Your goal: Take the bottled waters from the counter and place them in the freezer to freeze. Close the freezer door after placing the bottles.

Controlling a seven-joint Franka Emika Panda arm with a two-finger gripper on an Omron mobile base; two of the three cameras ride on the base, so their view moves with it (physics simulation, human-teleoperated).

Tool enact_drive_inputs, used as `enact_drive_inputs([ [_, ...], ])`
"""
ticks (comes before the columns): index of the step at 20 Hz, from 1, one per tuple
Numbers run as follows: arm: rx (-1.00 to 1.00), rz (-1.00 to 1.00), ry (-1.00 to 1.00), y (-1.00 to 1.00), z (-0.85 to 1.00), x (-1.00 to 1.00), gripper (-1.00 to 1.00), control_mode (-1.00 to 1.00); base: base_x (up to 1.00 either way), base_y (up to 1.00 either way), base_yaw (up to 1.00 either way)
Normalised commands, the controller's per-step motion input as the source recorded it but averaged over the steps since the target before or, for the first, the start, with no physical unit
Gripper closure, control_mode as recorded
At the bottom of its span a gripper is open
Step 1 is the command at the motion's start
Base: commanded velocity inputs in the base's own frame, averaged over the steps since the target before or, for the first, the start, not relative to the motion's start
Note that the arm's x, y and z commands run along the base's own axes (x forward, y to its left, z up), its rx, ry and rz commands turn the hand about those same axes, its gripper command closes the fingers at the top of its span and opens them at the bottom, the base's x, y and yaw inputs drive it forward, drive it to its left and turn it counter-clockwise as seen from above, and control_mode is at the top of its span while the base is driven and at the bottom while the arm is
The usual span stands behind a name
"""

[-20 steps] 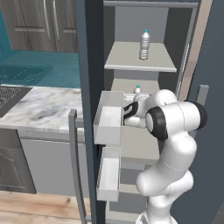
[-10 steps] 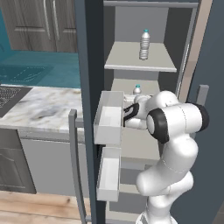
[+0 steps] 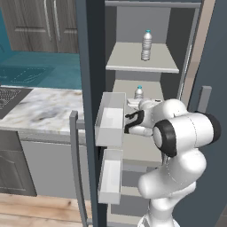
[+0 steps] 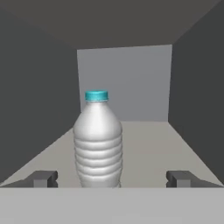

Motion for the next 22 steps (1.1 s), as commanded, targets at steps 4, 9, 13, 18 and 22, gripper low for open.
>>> enact_drive_inputs([
  [4, 0.00, 0.00, 0.09, 0.00, 0.43, -0.53, -1.00, -1.00, 0.00, 0.00, 0.00],
  [9, 0.01, 0.00, 0.15, 0.00, 0.55, -0.32, -1.00, -1.00, 0.00, 0.00, 0.00],
  [13, 0.03, 0.00, 0.14, 0.00, 0.48, -0.30, -1.00, -1.00, 0.00, 0.00, 0.00],
  [18, 0.00, 0.00, 0.17, 0.06, 0.43, -0.40, -1.00, -1.00, 0.00, 0.00, 0.00],
  [22, 0.02, 0.00, 0.15, 0.01, 0.35, -0.40, -1.00, -1.00, 0.00, 0.00, 0.00],
])
